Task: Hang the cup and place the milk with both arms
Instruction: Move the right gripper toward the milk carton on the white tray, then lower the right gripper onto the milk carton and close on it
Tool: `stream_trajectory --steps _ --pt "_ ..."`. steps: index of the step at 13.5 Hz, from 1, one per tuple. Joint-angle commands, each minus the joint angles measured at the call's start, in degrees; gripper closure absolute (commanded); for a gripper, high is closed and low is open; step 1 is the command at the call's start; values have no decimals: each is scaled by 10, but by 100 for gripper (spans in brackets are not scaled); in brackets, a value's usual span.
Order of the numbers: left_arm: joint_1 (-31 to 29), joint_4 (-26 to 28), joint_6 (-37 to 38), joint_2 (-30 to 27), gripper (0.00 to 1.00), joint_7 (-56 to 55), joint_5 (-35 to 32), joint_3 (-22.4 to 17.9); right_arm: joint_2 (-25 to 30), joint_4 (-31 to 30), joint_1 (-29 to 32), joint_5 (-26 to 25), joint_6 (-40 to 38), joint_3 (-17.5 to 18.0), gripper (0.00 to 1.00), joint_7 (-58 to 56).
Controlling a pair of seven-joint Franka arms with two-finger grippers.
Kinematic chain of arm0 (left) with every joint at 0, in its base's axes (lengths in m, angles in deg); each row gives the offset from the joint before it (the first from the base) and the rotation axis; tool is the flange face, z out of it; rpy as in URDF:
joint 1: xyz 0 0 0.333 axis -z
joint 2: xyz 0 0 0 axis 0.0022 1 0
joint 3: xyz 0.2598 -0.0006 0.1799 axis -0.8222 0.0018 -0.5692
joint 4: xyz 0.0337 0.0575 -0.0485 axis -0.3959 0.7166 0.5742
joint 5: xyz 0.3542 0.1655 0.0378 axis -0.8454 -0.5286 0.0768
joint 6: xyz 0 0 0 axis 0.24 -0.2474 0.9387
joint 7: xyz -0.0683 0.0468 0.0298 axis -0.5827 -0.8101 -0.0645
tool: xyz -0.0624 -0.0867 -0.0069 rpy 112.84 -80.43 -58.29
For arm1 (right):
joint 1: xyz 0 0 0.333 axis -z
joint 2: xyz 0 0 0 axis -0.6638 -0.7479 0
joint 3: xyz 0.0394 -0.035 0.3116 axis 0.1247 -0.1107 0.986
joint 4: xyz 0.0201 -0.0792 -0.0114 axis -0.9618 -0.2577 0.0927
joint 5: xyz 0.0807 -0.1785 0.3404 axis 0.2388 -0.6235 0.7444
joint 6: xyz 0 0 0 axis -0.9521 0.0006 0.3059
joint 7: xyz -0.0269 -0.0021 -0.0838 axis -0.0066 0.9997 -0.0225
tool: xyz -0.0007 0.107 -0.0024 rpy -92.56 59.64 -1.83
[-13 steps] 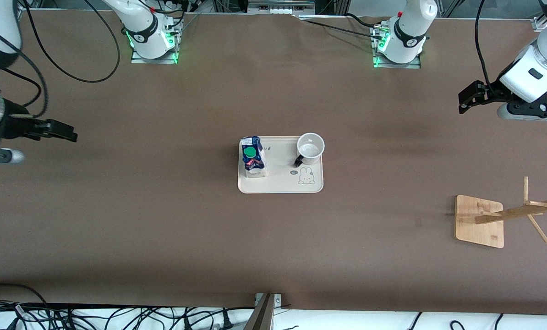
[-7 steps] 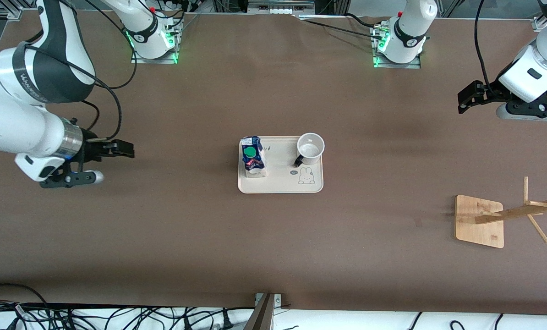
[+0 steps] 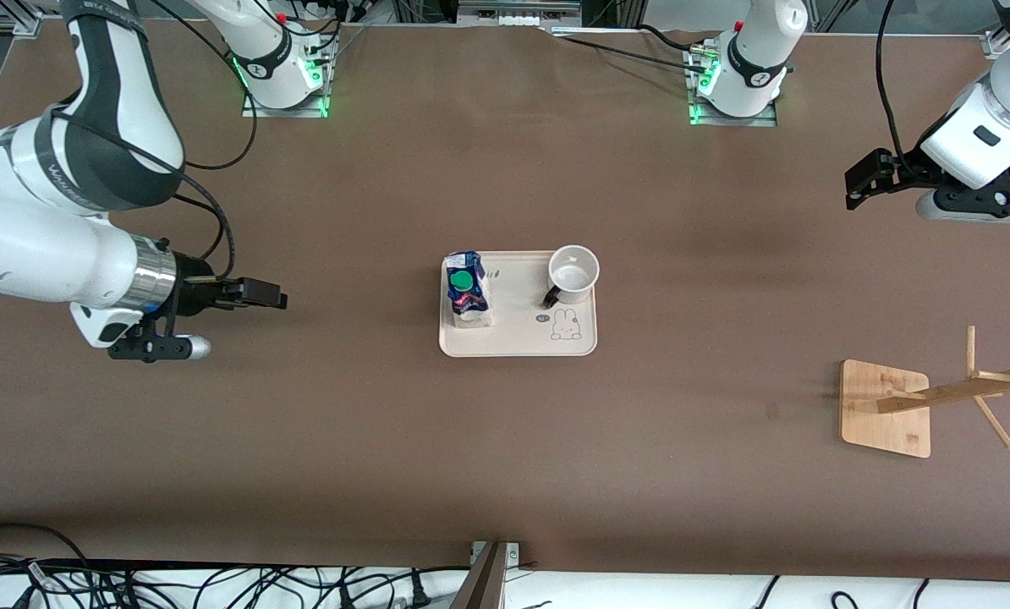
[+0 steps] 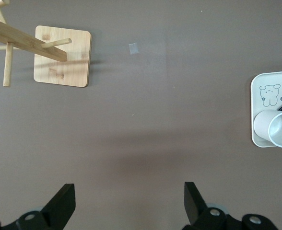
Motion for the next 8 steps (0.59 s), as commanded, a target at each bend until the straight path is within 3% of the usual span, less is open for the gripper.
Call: stream_trajectory --steps 1,4,8 --pt "1 -23 15 12 0 -6 -7 3 -10 4 -47 10 39 -2 0 54" --pt "1 -23 15 11 0 -6 -7 3 -37 10 -113 -17 46 -3 0 49" --pt "2 -23 15 12 0 -6 -7 3 -44 10 -152 -17 60 -2 0 54"
